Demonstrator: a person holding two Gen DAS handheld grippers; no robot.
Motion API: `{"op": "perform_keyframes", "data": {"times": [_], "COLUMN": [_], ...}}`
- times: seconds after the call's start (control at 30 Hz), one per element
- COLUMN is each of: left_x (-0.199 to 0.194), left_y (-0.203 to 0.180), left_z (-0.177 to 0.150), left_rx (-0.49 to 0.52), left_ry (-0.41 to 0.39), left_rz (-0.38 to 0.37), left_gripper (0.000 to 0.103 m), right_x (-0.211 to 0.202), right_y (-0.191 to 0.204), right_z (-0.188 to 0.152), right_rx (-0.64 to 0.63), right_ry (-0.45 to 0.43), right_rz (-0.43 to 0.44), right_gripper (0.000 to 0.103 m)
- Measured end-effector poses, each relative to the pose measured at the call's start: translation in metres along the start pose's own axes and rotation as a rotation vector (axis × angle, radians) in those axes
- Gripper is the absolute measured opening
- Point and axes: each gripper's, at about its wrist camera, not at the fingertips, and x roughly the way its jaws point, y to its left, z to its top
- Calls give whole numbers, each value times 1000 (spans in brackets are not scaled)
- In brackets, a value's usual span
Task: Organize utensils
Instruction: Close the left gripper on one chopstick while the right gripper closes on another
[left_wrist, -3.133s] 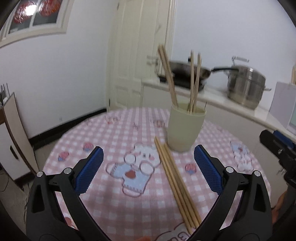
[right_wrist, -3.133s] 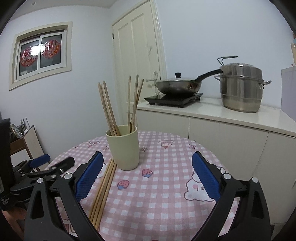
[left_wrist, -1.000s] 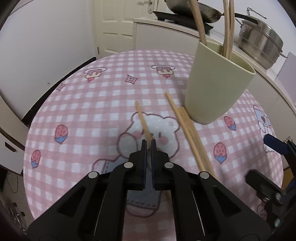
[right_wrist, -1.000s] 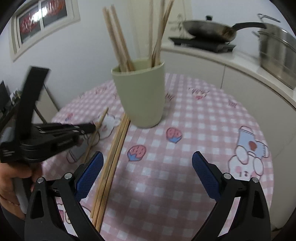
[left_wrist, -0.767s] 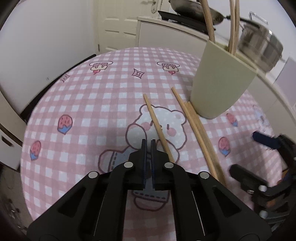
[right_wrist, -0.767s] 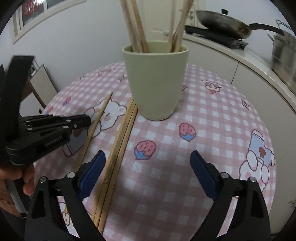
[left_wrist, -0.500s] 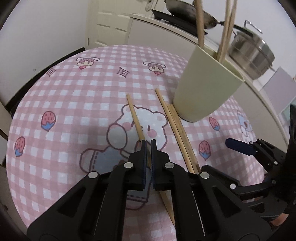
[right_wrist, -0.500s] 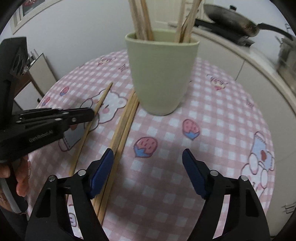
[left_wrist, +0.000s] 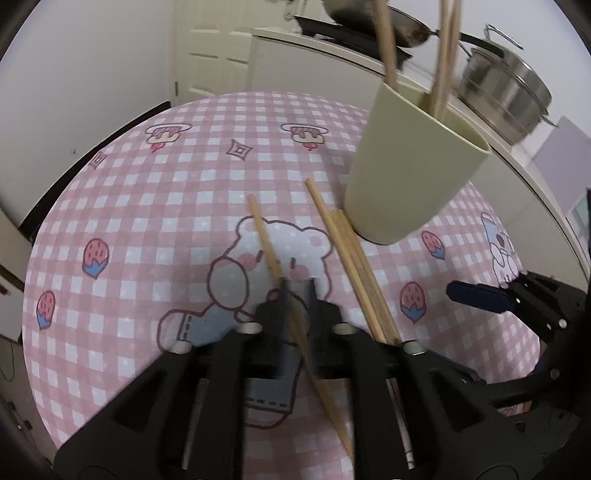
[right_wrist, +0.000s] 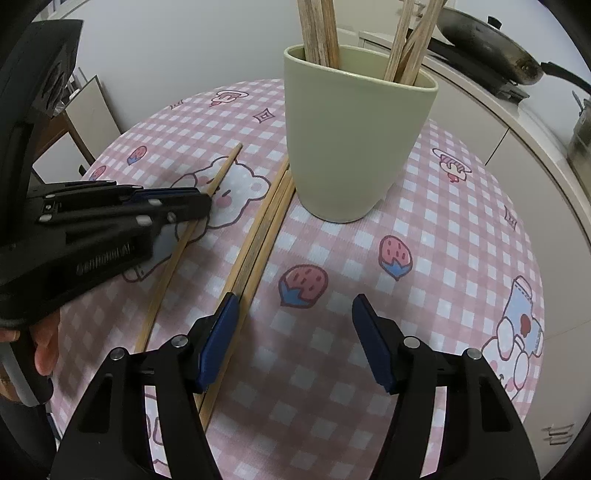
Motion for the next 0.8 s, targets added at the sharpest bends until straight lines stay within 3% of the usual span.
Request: {"op": "perform_keyframes", "data": {"times": [0.03, 0.1, 0.2, 0.27, 0.33, 0.37, 0.53, 0.8], "left_x": [0, -2, 5, 8, 9, 10, 10, 11], "left_y": [1, 1, 1, 0, -2, -2, -4, -3], "left_z": [1, 1, 2, 1, -1, 0, 2, 2], "left_rx": [-14, -23, -9, 21, 47, 60, 98, 97], "left_ry": [-1, -30, 3, 4, -4, -8, -12, -7], "left_rz": [1, 20, 53, 82, 143, 173, 202, 200], "left_gripper": [66, 66, 65, 61, 41, 37, 23, 22], "right_x": [1, 2, 3, 3, 3, 3, 2, 3], "right_y": [-1, -1, 1, 1, 0, 0, 0, 5], "right_z": [1, 3, 5, 4, 3, 3, 4, 12], "right_rx": [5, 10, -3, -12, -11, -9, -17, -32], "right_ry": [1, 2, 7, 14, 20, 21, 25, 58], "right_rz": [3, 7, 2, 7, 9, 8, -19, -46], "right_gripper": [60, 60, 60, 60, 61, 61, 61, 61]}}
